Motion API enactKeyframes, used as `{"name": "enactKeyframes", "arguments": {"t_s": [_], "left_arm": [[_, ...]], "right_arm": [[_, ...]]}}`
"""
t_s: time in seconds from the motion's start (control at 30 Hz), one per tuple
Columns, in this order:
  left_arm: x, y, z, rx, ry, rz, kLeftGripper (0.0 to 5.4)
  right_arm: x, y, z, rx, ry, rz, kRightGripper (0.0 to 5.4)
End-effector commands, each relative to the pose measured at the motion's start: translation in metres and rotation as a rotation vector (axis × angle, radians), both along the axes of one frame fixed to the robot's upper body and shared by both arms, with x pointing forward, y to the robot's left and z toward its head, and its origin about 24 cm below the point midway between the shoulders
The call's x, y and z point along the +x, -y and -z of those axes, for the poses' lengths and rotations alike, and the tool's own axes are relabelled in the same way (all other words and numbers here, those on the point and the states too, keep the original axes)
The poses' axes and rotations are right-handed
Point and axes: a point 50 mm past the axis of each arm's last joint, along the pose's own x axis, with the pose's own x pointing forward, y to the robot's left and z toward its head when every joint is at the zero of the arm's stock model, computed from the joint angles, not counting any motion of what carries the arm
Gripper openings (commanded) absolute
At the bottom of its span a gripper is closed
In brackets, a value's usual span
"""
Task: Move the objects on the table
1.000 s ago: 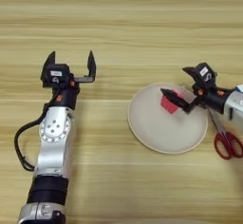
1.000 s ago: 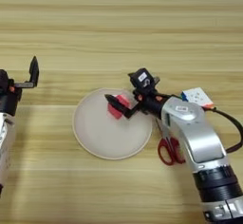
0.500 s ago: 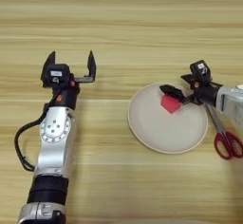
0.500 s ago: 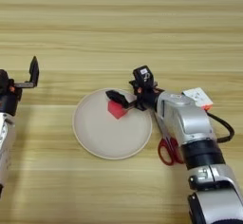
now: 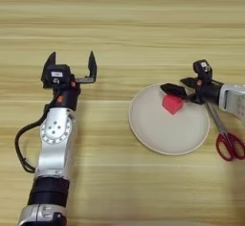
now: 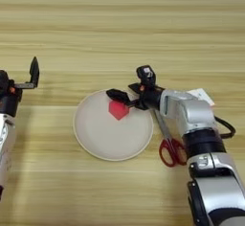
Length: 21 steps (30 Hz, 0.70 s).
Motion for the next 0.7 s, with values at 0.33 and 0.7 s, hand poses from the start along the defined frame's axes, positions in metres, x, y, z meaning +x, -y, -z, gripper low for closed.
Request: {"name": "enactKeyframes", "arguments": {"t_s": [0.33,0.7], "left_arm": [[-0.001,0.002,0.000,-0.001,0.008,-0.002,5.40],[-0.001,0.002,-0.001,-0.001,0.010,-0.004,5.40]], "right_arm": [[-0.013,-0.002,0.012,-0.024,-0.112,-0.084,5.34],[-0.034,-0.007,0.022,-0.032,-0.135,-0.211,5.34]]}}
